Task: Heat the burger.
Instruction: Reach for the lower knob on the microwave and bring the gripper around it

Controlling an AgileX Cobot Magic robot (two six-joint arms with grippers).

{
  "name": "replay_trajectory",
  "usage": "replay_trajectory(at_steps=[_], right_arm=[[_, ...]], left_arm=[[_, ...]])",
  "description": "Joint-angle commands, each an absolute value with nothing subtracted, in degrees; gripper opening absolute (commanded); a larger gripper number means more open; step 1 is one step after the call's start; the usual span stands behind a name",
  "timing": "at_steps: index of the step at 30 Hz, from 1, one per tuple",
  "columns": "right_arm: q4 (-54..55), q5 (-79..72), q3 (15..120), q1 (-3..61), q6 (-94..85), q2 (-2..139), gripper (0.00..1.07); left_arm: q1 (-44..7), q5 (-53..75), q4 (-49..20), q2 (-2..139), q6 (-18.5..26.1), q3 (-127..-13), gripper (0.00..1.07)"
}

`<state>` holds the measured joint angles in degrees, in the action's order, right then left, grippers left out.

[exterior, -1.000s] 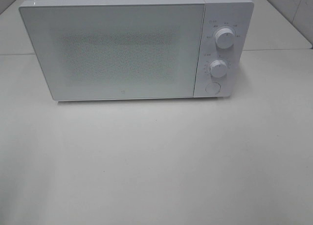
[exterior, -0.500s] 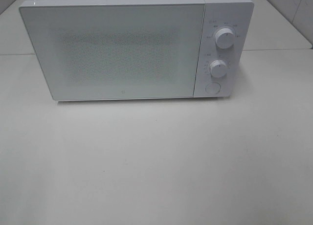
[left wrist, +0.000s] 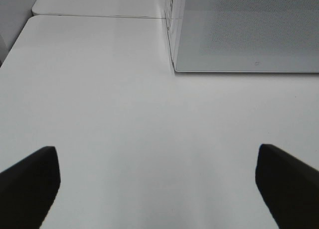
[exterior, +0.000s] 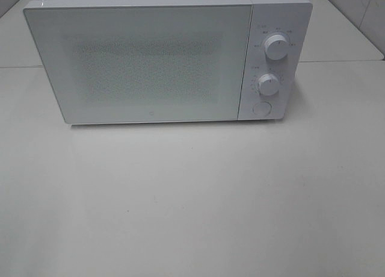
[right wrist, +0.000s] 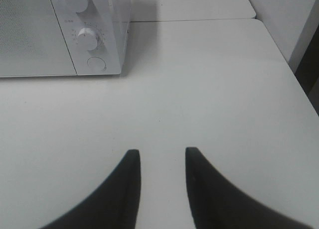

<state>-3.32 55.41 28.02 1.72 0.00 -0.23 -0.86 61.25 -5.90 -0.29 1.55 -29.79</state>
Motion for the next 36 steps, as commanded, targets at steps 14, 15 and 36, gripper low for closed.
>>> replay_trajectory(at_steps=[14, 15, 36], right_arm=[[-2.9, 55.2, 28.0, 1.4, 0.0, -1.8, 0.34], [-2.9, 55.2, 28.0, 1.4, 0.0, -1.8, 0.34], [-2.9, 55.2, 28.0, 1.4, -0.3, -1.7, 0.34]], left_arm=[[-0.6, 61.4, -5.7, -0.5, 1.3, -29.6, 1.01], [-0.6, 61.4, -5.7, -0.5, 1.3, -29.6, 1.01], [-0.6, 61.4, -5.7, -0.5, 1.3, -29.6, 1.01]])
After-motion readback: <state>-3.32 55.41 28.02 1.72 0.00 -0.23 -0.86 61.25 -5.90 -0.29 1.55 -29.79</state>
